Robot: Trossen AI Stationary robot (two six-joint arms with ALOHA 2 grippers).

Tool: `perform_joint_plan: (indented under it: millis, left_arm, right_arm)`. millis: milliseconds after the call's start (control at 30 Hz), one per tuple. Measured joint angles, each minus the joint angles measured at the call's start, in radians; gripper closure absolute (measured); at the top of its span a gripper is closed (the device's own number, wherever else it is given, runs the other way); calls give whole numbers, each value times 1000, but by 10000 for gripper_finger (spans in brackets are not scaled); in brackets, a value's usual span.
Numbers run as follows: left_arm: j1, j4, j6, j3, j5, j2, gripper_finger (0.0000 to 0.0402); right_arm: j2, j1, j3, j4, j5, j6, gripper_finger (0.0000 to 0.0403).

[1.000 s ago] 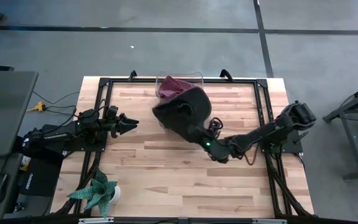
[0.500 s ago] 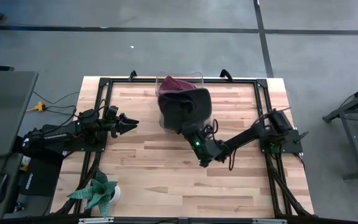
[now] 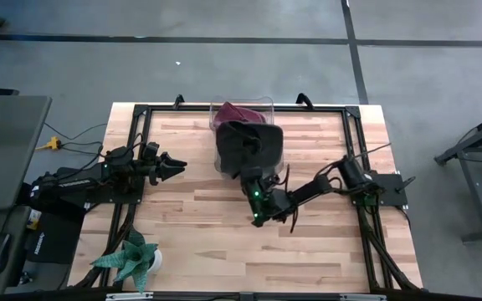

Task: Pick & Place hat
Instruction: Put the black cap into the bottom transparent bin

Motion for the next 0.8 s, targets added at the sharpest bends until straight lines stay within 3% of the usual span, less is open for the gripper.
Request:
perform_joint_plan:
  millis: [300,800]
  left_arm:
    - [0,0,0,0,0,0,183]
    - [0,0,0,0,0,0,183]
  right_arm:
    - [11,2,-1,1,48,-45,398]
    - [11,-55,-21,-10,26,-42,398]
